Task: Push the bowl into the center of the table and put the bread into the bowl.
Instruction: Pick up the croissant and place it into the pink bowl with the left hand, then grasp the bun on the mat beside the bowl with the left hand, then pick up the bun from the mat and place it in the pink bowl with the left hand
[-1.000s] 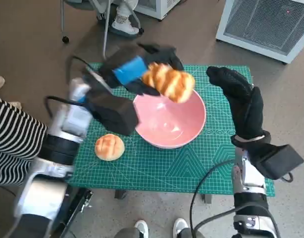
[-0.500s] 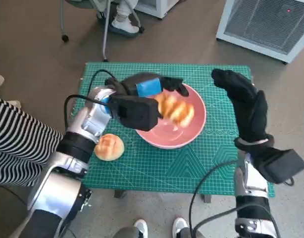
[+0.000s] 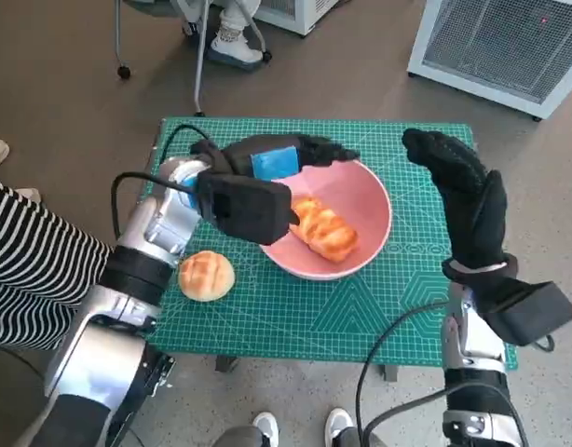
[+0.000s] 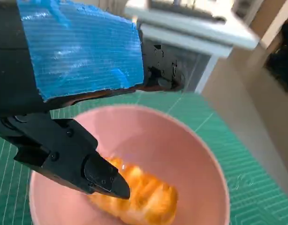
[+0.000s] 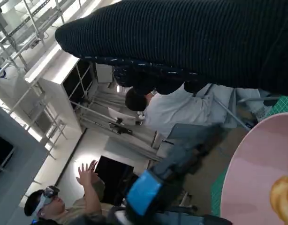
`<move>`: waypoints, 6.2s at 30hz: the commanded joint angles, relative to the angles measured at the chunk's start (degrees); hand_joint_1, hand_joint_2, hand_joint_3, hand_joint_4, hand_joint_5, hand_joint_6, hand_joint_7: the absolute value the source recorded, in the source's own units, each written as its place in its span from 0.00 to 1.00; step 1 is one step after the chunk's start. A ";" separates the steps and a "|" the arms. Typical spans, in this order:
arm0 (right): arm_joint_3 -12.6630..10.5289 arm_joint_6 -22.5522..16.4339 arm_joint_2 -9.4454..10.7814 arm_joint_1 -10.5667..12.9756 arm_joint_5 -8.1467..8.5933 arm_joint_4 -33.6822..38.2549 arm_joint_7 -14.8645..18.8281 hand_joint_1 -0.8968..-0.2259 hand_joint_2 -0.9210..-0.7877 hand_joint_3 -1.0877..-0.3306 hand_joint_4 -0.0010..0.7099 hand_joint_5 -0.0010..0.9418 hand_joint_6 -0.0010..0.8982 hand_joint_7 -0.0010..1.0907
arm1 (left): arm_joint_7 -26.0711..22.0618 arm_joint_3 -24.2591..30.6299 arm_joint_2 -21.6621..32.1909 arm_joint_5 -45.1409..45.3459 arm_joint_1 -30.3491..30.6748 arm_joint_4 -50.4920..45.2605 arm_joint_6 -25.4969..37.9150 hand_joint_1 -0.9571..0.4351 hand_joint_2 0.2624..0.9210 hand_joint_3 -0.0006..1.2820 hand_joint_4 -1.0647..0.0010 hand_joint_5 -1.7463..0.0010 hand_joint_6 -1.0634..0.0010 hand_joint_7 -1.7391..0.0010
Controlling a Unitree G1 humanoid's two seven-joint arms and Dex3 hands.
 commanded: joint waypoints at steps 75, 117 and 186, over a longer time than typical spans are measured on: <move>0.08 3.42 1.13 2.60 1.77 -2.00 1.41 0.24 0.00 0.46 0.27 0.01 0.00 0.58 | -3.05 3.40 16.20 -0.03 26.61 -12.44 -2.67 0.67 0.77 0.01 0.68 0.98 0.60 0.97; 0.25 3.63 1.22 2.85 1.83 -2.06 1.50 0.23 0.00 0.46 0.27 0.00 0.00 0.58 | -1.68 2.48 18.82 2.17 26.77 -12.00 -2.47 0.69 1.00 0.07 0.36 0.29 0.44 0.35; -0.65 3.44 0.58 4.13 2.33 -2.95 1.73 0.23 0.00 0.46 0.27 0.00 0.00 0.58 | -3.57 -0.25 0.27 -3.37 -5.58 -9.11 5.33 0.69 1.00 0.08 0.40 0.32 0.44 0.29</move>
